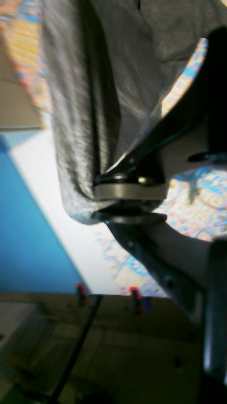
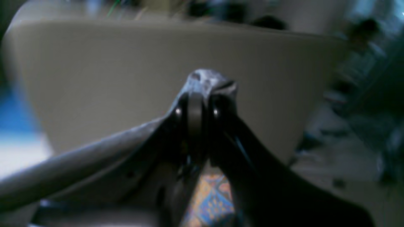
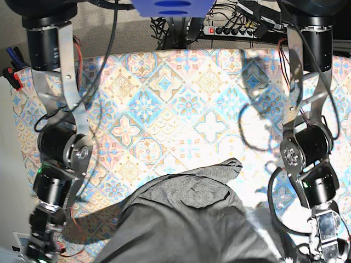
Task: Layout the t-shirt on the table in an organized manner, then fold the t-shirt properly
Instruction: 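Lift the shirt high with both grippers, holding it spread between them, then swing the lifted shirt down and across the table with both grippers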
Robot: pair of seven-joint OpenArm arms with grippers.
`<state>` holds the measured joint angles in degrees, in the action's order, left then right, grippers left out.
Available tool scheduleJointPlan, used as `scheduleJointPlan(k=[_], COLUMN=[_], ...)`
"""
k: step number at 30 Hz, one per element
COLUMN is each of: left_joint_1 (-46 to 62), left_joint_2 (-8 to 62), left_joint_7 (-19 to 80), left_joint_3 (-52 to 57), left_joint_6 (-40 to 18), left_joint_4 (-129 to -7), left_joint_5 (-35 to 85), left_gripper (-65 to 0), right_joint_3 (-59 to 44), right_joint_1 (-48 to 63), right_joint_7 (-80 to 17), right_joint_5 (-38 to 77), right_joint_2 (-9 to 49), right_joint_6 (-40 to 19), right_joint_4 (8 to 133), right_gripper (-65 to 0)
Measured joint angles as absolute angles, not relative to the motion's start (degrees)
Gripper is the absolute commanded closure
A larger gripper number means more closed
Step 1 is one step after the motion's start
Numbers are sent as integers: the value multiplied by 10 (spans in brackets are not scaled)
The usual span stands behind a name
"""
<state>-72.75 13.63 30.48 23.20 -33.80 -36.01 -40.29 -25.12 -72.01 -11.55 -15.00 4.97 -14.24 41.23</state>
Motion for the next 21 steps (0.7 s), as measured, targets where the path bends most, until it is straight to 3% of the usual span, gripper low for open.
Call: scheduleJointPlan(k=[3, 6, 8, 11, 13, 15, 18, 21], left_joint_1=[-728, -712, -700, -705, -652, -548, -392, -334], left_joint_2=[130, 127, 122, 128, 145, 161, 147, 144], left_joint_7=[369, 448, 497, 555, 565, 625, 689, 660], left_joint_3=[232, 227, 207, 133, 80, 49, 31, 28], left_joint_6=[-344, -422, -419, -415, -389, -399, -417, -409], left_joint_4=[-364, -397, -479, -682, -872, -996, -1056, -1114], left_joint_5=[-399, -378, -373, -358, -361, -371, -360, -351], left_gripper=[-28, -28, -28, -28, -28, -28, -28, -28], right_joint_3=[-332, -358, -359, -322, -302, -293, -297, -295], right_joint_1=[-721, -710, -703, -668, -591, -494, -379, -338], right_joint_7=[-172, -297, -377, -391, -415, -493, -550, -496], right_joint_5=[-153, -157, -163, -131, -119, -96, -62, -4], right_joint_2=[58, 78, 78, 82, 85, 81, 74, 75], right_joint_6=[-143, -147, -149, -155, -150, -151, -145, -145], right_joint_4=[422, 486, 591, 818, 946, 1012, 1060, 1096], right_gripper=[0, 0, 0, 0, 0, 0, 0, 0])
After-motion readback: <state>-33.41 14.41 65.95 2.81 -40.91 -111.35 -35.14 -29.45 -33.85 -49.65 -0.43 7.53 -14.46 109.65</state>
